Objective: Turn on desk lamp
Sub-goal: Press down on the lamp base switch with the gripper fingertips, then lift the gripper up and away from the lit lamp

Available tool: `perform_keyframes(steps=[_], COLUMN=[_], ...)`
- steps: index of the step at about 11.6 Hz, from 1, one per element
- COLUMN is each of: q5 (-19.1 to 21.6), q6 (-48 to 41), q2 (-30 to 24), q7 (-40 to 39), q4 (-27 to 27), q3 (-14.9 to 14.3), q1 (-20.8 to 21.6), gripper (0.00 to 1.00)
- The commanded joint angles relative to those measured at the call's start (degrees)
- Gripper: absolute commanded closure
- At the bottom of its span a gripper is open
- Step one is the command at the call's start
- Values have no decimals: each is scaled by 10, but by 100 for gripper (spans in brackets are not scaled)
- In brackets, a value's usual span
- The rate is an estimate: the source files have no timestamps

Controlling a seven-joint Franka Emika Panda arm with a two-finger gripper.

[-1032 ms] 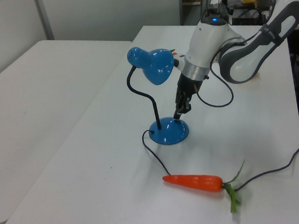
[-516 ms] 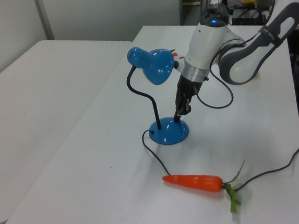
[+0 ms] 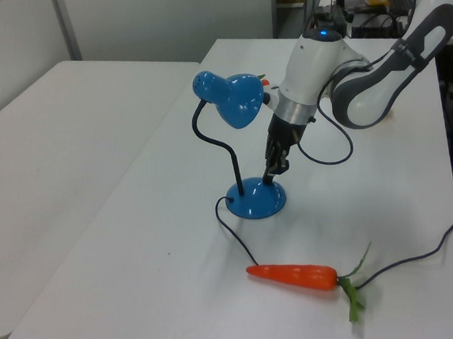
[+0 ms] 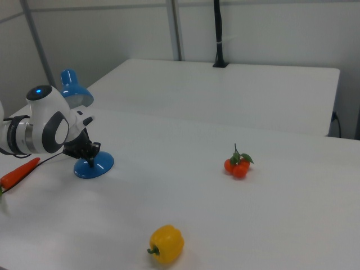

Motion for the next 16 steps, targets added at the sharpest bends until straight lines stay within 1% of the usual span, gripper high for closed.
perform_keyframes(steps=[1,4,6,7,8,10,13,15,16], q5=[0,-2,-1,0,0,2,4,4,4], q6=[15,13,6,-12,-61,-129,-197,-265,-321], q2=[24,28,14,4,-8,-29,-56,-76,-85], q7=[-16,-19,-12,-12,-9,-8,-8,-8,-10], q4=[9,14,12,11,14,16,17,34,55], q3=[4,4,4,4,4,4,3,2,2], q1=[3,3,-1,-2,-4,-10,-33,-61,-84], gripper=[100,100,100,100,100,100,100,100,100])
